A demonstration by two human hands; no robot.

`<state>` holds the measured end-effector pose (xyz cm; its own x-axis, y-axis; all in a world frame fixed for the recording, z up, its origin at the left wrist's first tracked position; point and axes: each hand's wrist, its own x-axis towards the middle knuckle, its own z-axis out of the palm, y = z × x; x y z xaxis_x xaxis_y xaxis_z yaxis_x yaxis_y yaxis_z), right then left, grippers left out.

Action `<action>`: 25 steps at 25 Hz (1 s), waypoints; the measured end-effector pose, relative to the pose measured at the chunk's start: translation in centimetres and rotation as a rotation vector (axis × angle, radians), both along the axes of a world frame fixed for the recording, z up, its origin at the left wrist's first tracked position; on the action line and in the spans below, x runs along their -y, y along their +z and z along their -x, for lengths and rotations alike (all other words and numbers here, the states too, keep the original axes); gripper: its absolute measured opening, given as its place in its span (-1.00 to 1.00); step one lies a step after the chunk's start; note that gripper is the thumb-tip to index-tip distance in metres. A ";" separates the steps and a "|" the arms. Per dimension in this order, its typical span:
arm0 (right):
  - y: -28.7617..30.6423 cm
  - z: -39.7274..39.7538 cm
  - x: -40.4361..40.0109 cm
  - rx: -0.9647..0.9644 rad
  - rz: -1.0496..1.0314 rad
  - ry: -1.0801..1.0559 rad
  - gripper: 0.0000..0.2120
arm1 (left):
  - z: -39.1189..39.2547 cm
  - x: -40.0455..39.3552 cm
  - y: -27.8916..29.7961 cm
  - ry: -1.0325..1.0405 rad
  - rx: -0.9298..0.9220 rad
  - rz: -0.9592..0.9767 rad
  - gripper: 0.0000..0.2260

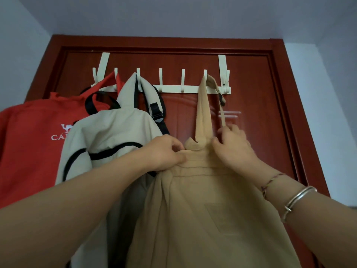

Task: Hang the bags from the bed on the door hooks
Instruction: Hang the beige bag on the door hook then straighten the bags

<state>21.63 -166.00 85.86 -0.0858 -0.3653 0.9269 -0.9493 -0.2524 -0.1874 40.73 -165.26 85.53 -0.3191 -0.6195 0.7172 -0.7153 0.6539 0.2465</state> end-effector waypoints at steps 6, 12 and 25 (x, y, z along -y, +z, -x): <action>2.8 -8.8 -0.1 -0.178 0.037 0.439 -0.68 | -10.2 -1.7 4.6 0.453 -0.319 0.426 -0.58; 5.2 -12.3 4.4 -0.062 -0.393 0.296 -0.51 | -15.5 1.5 5.7 0.573 -0.123 0.088 -0.45; 2.7 -10.4 4.0 -0.010 -0.253 0.244 -0.76 | -15.7 3.9 0.9 0.148 -0.318 0.229 -0.73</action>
